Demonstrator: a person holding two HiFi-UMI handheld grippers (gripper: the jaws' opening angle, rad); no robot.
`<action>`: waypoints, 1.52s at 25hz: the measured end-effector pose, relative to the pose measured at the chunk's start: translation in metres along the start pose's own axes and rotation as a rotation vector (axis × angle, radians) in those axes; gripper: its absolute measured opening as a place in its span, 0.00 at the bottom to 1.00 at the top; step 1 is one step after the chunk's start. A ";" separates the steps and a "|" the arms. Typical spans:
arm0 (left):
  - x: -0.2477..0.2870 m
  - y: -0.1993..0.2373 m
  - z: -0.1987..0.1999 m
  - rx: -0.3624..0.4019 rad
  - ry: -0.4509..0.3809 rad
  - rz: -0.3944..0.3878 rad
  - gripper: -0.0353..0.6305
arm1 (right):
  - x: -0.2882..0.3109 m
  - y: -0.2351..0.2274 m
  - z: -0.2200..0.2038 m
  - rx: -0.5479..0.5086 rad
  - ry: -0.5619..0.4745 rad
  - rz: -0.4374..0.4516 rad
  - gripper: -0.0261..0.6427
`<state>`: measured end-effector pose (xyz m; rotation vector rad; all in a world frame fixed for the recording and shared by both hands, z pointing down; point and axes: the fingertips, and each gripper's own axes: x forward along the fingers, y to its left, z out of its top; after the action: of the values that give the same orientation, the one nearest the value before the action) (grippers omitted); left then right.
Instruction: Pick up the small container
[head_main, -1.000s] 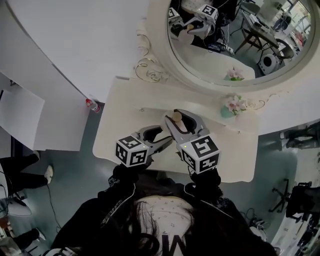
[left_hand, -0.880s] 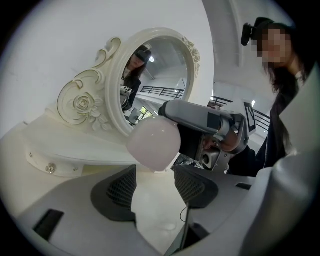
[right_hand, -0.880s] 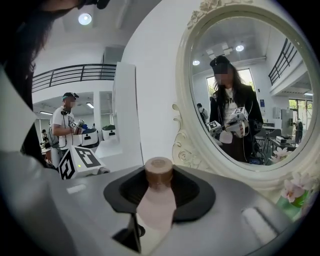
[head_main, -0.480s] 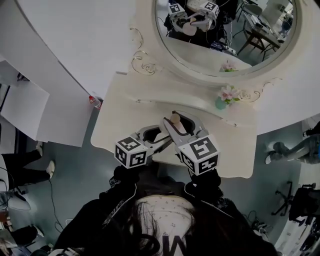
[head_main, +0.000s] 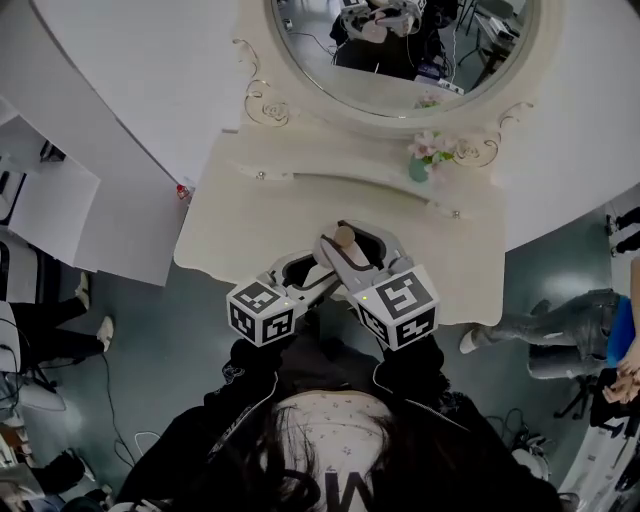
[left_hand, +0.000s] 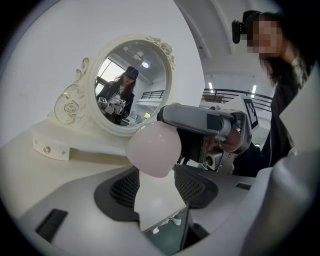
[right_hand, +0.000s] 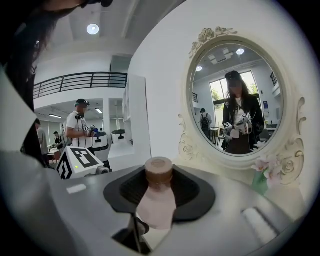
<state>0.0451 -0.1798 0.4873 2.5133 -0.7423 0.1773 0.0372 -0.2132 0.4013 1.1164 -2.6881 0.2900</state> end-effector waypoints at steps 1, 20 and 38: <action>-0.001 -0.008 -0.005 0.001 -0.003 0.005 0.38 | -0.008 0.004 -0.003 -0.001 -0.001 0.004 0.25; -0.024 -0.064 -0.037 -0.004 0.007 0.089 0.38 | -0.063 0.042 -0.019 0.009 -0.019 0.084 0.25; -0.061 -0.045 -0.029 0.007 0.008 0.051 0.38 | -0.037 0.073 -0.007 0.007 -0.021 0.040 0.25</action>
<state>0.0183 -0.1035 0.4772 2.5007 -0.8038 0.2086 0.0112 -0.1362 0.3905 1.0748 -2.7321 0.2961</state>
